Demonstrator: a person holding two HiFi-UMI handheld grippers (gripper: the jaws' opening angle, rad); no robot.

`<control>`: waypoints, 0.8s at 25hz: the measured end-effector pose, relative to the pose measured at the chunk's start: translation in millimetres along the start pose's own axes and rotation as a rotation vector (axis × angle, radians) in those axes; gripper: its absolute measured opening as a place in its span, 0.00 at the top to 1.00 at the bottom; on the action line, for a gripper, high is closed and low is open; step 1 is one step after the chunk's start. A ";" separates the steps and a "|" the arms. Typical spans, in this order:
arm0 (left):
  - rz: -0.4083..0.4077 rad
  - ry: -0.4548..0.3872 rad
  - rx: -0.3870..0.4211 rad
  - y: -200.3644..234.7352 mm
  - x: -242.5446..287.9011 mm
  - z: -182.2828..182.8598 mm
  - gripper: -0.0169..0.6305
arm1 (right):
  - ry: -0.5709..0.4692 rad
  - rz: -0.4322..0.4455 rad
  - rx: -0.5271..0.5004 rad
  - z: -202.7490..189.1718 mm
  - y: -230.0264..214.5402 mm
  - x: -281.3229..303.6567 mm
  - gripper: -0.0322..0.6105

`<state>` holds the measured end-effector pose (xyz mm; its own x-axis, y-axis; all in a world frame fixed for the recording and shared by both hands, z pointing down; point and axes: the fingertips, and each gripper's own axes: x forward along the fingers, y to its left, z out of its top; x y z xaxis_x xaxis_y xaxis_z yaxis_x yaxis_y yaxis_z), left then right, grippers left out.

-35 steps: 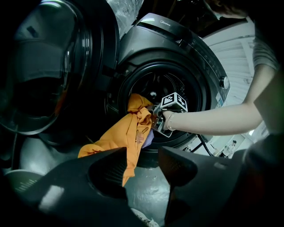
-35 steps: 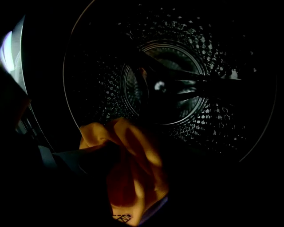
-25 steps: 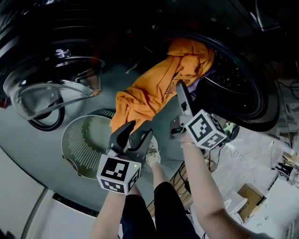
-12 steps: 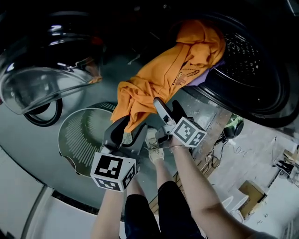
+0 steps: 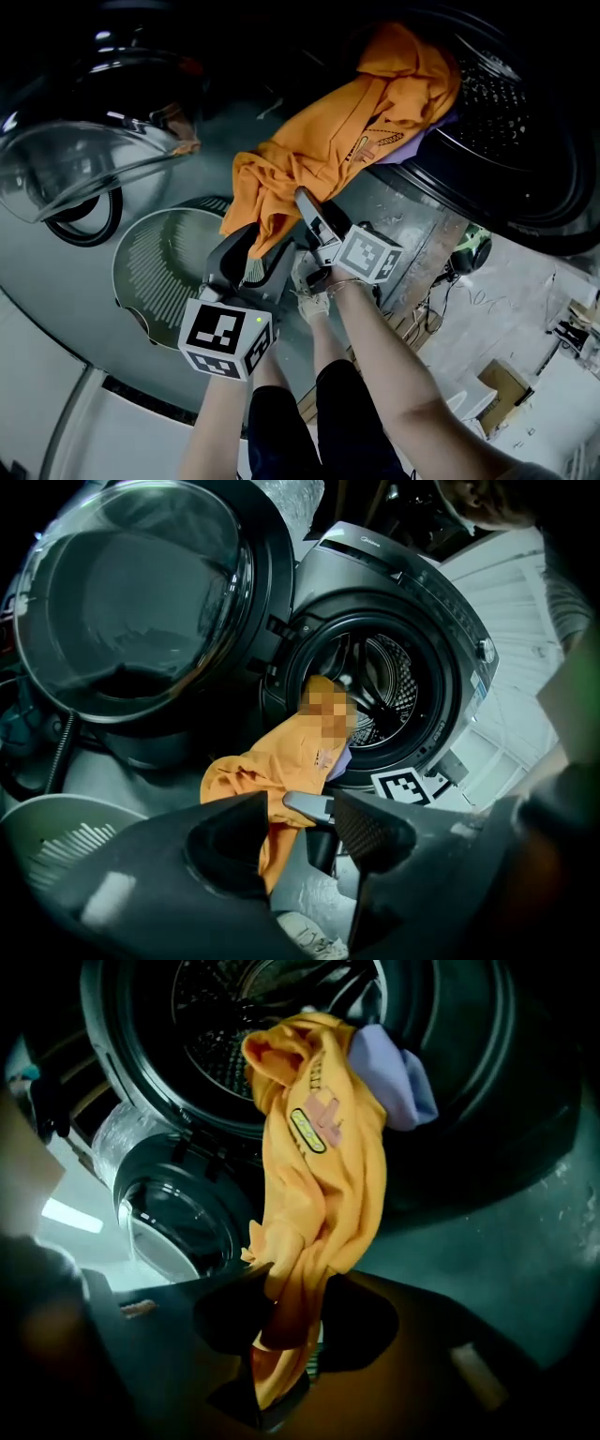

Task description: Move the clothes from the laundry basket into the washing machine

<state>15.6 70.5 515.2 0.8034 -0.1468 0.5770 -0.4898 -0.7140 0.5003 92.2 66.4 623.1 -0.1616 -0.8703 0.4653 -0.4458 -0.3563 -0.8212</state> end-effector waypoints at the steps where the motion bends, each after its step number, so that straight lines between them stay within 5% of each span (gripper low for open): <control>1: 0.001 0.002 0.000 -0.3 0.3 1.1 0.66 | 0.011 -0.009 -0.046 1.3 4.6 -2.1 0.74; 9: 0.002 0.021 -0.001 -9.5 -4.2 15.6 0.66 | -0.003 0.026 -0.250 16.9 62.6 -35.9 0.82; 20: -0.005 0.041 0.041 -20.6 -16.3 52.5 0.66 | -0.192 0.002 -0.491 111.5 142.4 -72.9 0.82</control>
<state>30.3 51.7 461.6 0.7908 -0.1156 0.6010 -0.4709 -0.7422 0.4769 138.6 41.2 435.4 -0.0190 -0.9337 0.3575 -0.8133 -0.1935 -0.5487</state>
